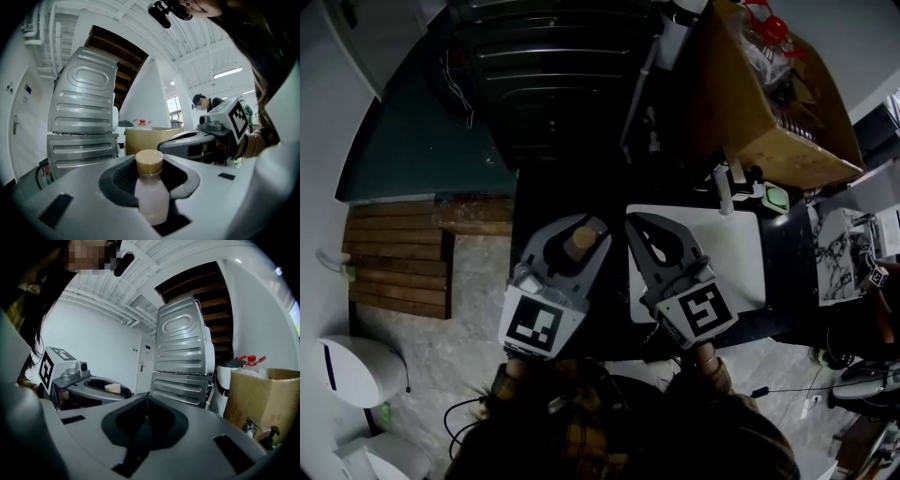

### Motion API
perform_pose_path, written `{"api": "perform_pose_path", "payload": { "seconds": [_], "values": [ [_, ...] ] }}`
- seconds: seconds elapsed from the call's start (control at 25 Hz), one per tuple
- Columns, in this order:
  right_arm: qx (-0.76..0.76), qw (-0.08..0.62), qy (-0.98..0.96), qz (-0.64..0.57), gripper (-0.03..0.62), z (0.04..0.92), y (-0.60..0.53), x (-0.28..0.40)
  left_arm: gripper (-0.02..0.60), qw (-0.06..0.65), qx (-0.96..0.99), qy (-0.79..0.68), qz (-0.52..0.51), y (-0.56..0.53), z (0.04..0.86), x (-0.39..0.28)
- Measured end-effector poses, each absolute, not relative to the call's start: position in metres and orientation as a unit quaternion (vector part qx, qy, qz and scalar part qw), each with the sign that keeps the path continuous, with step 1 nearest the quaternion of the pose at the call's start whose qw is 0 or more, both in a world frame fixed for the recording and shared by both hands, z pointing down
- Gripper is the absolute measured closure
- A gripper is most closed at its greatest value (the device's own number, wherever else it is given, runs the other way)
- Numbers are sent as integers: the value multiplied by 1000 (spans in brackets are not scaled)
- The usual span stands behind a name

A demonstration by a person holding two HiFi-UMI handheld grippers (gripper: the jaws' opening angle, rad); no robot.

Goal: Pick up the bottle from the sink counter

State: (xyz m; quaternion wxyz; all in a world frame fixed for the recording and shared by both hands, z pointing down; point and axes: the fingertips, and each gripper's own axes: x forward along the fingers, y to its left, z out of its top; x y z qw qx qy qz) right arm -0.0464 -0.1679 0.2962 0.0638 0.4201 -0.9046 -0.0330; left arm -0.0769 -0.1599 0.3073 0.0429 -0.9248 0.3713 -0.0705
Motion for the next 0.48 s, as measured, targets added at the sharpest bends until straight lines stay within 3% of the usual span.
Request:
{"api": "perform_pose_path", "payload": {
  "seconds": [0.48],
  "values": [
    [429, 66, -901, -28, 577, 305, -163, -38, 451, 33, -924, 374, -73, -150, 315, -79]
  ]
}}
